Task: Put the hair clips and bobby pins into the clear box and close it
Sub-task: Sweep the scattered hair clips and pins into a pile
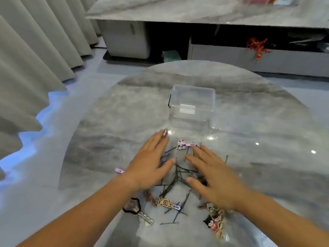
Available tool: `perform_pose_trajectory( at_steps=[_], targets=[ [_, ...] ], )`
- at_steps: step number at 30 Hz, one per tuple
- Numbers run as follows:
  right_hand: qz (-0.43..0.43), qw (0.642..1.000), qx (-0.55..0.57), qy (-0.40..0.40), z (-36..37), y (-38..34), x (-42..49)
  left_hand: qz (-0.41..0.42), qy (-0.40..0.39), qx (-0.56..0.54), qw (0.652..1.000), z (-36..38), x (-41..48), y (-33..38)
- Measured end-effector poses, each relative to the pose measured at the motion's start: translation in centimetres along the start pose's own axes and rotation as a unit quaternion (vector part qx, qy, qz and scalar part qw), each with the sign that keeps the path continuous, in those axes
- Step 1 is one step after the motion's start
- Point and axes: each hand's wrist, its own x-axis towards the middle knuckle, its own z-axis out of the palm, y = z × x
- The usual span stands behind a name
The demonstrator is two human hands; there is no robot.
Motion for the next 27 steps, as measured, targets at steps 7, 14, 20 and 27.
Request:
perform_pose_trajectory(
  at_steps=[7, 14, 20, 27],
  targets=[
    [-0.062, 0.989, -0.135, 0.017, 3.1, 2.8, 5.8, 0.053, -0.029, 0.194, 0.979, 3.5, 3.3, -3.1],
    [-0.131, 0.980, -0.148, 0.004, 4.8, 2.3, 2.1, 0.108, -0.048, 0.198, 0.973, 4.9, -0.1, -1.9],
    [-0.129, 0.990, -0.046, 0.028, 3.5, 3.2, -2.8, 0.124, -0.027, 0.169, 0.977, 4.6, -3.9, -1.1],
    [0.081, 0.988, -0.085, 0.100, 4.7, 6.3, -4.4, -0.074, 0.031, 0.210, 0.974, 2.3, -6.6, -5.7]
  ],
)
